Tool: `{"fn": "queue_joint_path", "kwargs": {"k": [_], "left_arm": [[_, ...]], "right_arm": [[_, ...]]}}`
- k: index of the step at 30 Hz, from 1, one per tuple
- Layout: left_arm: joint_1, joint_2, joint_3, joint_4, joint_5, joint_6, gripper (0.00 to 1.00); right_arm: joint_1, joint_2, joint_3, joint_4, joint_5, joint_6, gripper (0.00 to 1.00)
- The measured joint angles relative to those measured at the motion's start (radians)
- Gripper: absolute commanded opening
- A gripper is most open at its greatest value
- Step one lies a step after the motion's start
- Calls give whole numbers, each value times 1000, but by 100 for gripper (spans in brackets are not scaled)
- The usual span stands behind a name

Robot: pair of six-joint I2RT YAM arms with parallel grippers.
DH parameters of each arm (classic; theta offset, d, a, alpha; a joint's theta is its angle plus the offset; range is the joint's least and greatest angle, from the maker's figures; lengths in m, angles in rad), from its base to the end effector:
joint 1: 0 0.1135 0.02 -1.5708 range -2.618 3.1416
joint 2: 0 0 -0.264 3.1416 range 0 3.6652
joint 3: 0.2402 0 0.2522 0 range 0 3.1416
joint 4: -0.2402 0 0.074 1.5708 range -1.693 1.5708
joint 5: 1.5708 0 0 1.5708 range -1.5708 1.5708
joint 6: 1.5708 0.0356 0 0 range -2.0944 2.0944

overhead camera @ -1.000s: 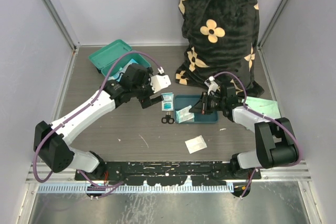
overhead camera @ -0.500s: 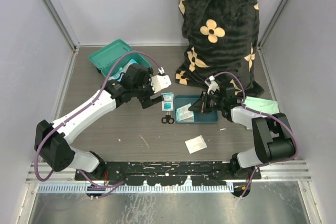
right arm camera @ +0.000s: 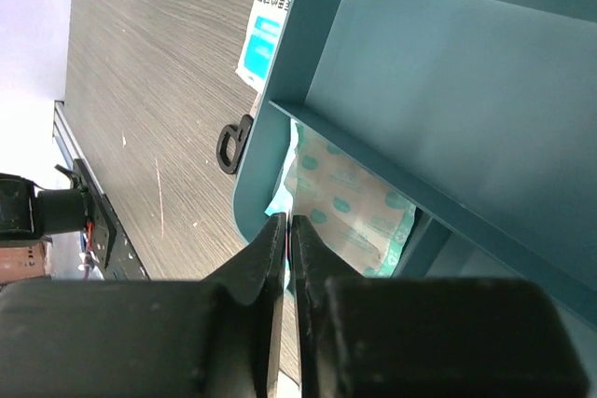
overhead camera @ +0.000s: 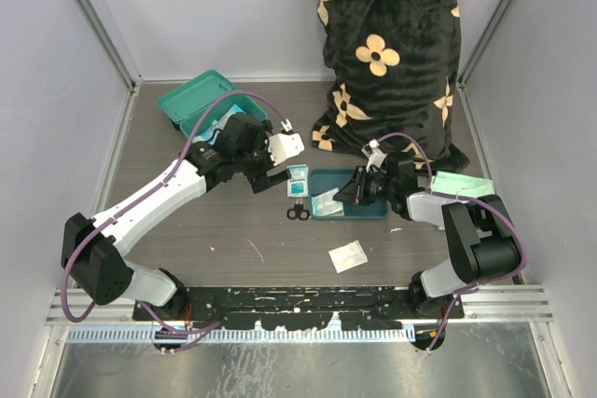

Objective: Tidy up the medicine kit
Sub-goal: Place the medical item at the medicine box compartment.

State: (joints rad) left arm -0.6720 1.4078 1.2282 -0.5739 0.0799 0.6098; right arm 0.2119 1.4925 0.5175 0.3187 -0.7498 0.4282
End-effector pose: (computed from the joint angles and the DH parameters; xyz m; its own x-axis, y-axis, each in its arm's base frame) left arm 0.2398 -0.1944 0.3144 -0.0574 0.7752 -0.6291 0.8527 0.3658 0.3729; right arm 0.2547 0.0796 0.1466 -0.8258 0.1332 -0.5481 -0.3725 0.6009 0.7073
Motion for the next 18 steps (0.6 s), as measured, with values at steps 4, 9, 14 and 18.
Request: {"fn": "queue_joint_path", "kwargs": {"k": [4, 9, 14, 18], "left_arm": [[0, 0, 0, 0, 0, 0, 98], [0, 0, 0, 0, 1, 0, 98], [0, 0, 0, 0, 2, 0, 98], [0, 0, 0, 0, 4, 2, 98]], "right_arm": [[1, 1, 0, 4, 9, 0, 21], [2, 2, 0, -1, 19, -8, 27], [3, -1, 0, -28, 47, -31, 36], [14, -19, 0, -76, 77, -61, 41]]}}
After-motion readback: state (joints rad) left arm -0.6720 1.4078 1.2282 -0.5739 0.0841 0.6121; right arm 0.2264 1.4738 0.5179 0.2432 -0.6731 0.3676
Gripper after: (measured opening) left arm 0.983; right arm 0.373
